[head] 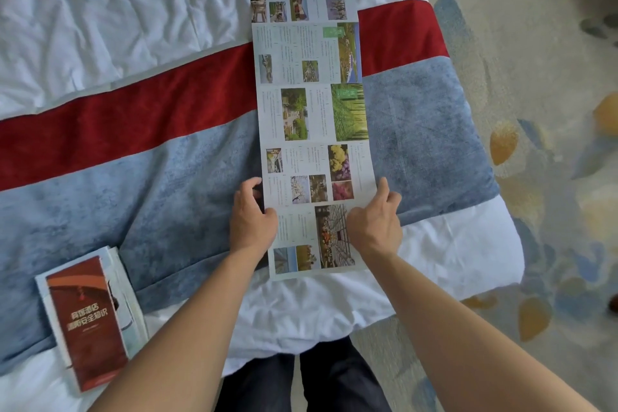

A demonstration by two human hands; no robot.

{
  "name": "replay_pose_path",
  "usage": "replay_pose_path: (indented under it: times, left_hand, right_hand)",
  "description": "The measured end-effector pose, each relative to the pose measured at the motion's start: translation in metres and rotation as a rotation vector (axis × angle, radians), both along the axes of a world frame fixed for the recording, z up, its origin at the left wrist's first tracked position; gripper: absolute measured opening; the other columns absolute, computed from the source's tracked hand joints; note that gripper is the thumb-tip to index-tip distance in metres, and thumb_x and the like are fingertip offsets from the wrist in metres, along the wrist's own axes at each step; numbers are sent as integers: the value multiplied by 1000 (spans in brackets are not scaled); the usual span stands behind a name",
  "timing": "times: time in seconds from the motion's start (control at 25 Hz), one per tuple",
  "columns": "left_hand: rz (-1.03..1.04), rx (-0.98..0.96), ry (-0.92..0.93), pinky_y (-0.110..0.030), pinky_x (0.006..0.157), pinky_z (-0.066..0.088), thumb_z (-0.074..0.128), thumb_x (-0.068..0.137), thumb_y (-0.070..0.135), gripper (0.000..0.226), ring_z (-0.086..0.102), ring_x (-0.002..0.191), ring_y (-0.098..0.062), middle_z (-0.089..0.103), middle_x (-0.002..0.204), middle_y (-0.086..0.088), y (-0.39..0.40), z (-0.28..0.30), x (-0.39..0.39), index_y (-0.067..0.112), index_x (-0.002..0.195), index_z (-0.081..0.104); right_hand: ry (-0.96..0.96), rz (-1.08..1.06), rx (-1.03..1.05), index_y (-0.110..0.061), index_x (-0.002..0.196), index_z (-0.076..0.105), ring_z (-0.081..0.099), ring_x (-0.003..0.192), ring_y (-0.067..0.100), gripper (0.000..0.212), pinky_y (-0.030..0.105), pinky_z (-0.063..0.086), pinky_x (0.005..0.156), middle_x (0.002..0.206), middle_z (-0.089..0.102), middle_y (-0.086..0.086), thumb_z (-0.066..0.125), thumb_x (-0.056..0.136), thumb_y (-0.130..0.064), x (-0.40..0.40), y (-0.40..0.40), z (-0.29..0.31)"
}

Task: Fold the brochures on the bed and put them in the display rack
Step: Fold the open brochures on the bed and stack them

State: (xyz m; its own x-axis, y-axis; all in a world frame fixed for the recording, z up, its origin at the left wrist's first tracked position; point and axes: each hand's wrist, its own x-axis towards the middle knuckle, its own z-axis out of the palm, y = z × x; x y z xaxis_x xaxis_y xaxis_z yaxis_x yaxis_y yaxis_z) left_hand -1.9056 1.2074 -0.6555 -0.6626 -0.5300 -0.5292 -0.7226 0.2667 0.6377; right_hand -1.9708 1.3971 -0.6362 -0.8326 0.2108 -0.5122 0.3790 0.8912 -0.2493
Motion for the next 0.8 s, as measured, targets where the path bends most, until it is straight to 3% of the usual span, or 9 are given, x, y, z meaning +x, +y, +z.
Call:
replay_pose_path:
  times: [0.08,0.16,0.28,0.4,0.56,0.68,0.8]
  left_hand:
    - [-30,68,-25,-41,89,55,58,89,8,66,54,114,-17,53,130,4,1,4,1,36,143,33]
    - [-20,102,-73,-40,88,55,55,91,8,75,55,110,-16,53,125,5,-1,4,2,39,151,23]
    - [184,196,-113,-36,75,57,49,92,2,66,62,98,-17,60,115,3,-10,4,1,38,146,34]
    - [309,199,-82,-33,65,56,46,89,-1,40,65,90,-16,67,107,2,-17,5,-1,29,114,55]
    - [469,227,-22,-33,58,52,49,86,2,24,67,80,-21,69,94,-1,-21,9,-2,22,92,59]
    - [736,463,43,-30,49,53,38,88,0,31,73,70,-22,75,89,-7,-21,14,-5,15,89,65]
    - [683,553,35,-40,68,62,39,89,-7,46,75,88,-21,76,102,6,-21,15,-8,22,110,67]
  right_hand:
    - [2,3,18,-22,152,19,50,78,28,71,38,38,66,139,37,9,47,86,-18,4,0,3]
    - [-51,-18,23,-21,152,21,58,93,32,70,40,43,71,140,38,9,47,87,-17,5,1,4]
    - [-188,-207,-50,-16,150,28,57,116,35,67,45,48,92,140,49,12,49,87,-15,0,6,5]
    - [-228,-292,-121,-16,144,37,57,114,36,61,47,48,99,130,55,14,51,85,-15,-6,11,7]
    - [-139,-264,-146,-19,134,49,56,114,31,52,41,46,95,132,53,8,52,83,-14,-7,9,7]
    - [-104,-303,-193,-19,126,57,58,108,27,47,39,48,92,125,57,4,51,80,-17,-14,9,4]
    - [-77,-430,-259,-22,107,68,57,85,16,33,30,43,77,102,65,-3,49,80,-22,-32,8,5]
